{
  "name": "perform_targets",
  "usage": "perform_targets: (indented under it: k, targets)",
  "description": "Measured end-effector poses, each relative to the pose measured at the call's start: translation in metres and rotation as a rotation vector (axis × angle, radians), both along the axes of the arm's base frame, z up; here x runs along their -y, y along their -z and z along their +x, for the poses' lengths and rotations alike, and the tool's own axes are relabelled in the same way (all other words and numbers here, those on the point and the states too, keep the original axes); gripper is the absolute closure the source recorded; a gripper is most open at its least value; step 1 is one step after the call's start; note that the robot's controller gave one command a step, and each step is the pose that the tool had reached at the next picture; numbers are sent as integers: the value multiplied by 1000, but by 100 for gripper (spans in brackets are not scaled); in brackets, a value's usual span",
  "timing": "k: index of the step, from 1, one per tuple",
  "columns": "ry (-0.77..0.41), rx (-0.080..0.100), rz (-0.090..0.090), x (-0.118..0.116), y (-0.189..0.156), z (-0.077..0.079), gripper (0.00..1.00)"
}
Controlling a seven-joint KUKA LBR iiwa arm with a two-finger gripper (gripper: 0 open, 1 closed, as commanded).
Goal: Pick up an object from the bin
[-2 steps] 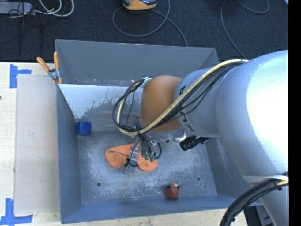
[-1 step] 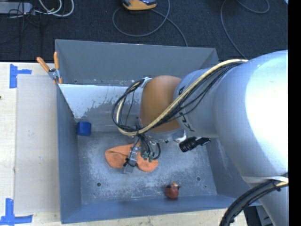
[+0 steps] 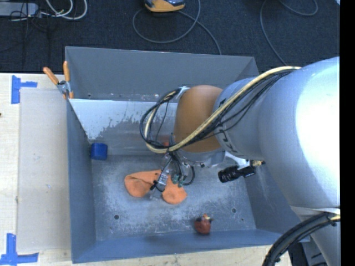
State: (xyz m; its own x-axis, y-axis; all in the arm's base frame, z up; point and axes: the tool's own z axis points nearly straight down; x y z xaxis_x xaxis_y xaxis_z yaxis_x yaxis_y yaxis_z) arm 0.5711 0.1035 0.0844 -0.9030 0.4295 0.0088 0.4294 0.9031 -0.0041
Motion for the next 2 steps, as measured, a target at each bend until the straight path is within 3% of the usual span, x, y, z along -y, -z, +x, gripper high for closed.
perform_targets:
  k: [1,2]
  targets:
    - [-101,-2,2,-1,6,-18,0]
    - [-633,1,6,6,13,-25,100]
